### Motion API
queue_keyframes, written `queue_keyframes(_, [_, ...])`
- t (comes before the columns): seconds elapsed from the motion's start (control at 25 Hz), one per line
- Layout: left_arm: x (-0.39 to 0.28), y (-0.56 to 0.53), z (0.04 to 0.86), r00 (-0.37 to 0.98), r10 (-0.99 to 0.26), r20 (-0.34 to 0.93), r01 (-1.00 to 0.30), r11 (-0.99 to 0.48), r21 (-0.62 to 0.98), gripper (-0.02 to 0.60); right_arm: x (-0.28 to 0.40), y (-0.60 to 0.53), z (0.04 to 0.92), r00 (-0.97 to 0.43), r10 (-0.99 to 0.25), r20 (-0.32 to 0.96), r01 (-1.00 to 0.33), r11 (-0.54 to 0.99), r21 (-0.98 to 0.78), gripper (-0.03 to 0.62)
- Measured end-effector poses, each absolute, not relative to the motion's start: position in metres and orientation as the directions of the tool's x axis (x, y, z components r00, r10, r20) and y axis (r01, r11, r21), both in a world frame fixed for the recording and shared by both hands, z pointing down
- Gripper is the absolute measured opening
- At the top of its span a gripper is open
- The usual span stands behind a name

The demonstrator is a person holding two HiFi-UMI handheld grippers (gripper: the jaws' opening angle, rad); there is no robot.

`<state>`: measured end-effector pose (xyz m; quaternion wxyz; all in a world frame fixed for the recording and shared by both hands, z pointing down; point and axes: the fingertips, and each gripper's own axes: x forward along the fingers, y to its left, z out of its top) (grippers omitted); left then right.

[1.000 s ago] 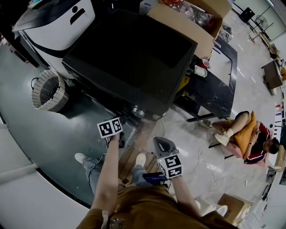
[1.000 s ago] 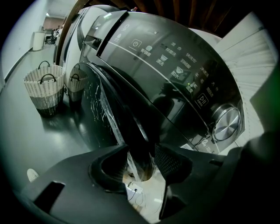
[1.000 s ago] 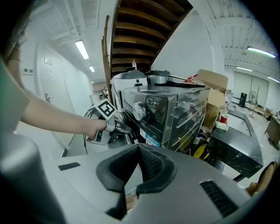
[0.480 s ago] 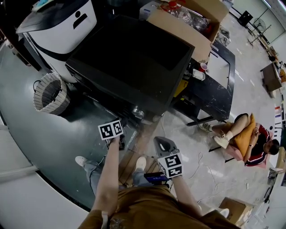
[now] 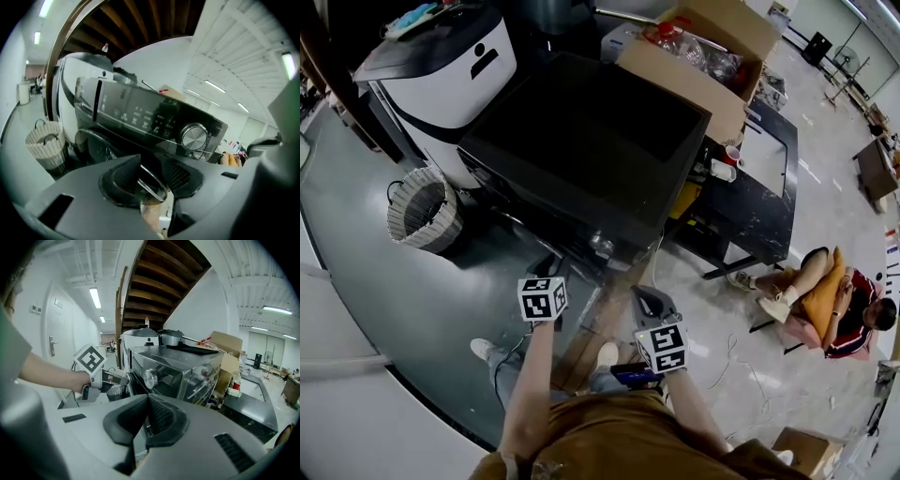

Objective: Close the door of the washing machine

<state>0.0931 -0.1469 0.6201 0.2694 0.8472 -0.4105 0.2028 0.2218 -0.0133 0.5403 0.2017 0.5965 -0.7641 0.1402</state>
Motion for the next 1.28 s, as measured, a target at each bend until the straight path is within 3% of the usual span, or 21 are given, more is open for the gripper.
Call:
queue_keyframes(0.28, [0.080,-0.129,0.551,0.614,-0.653,0.444,-0.780,-0.587,0.215,0.138,0.207,-0.024,0.516,-0.220,-0.886,0.408,-0.963,0.265,0.055,0.012])
queue_keyframes(0.64, [0.051,-0.105,0.483,0.584,-0.758,0.292,-0.811,-0.562,0.164,0.079,0.194,-0.026,0.492,-0.240,-0.911,0.336,-0.956,0.281,0.081,0.012])
queue_keyframes(0.88, [0.034,-0.100,0.467,0.557,-0.789,0.261,-0.830,-0.538,0.144,0.033,0.192,-0.028,0.489,-0.238,-0.919,0.316,-0.958,0.275,0.078,0.012])
queue_keyframes(1.28, [0.021,-0.097,0.469,0.547,-0.796,0.259,-0.837,-0.513,0.190,0.026,0.185,-0.026,0.489,-0.249,-0.915,0.318,-0.953,0.290,0.088,0.012])
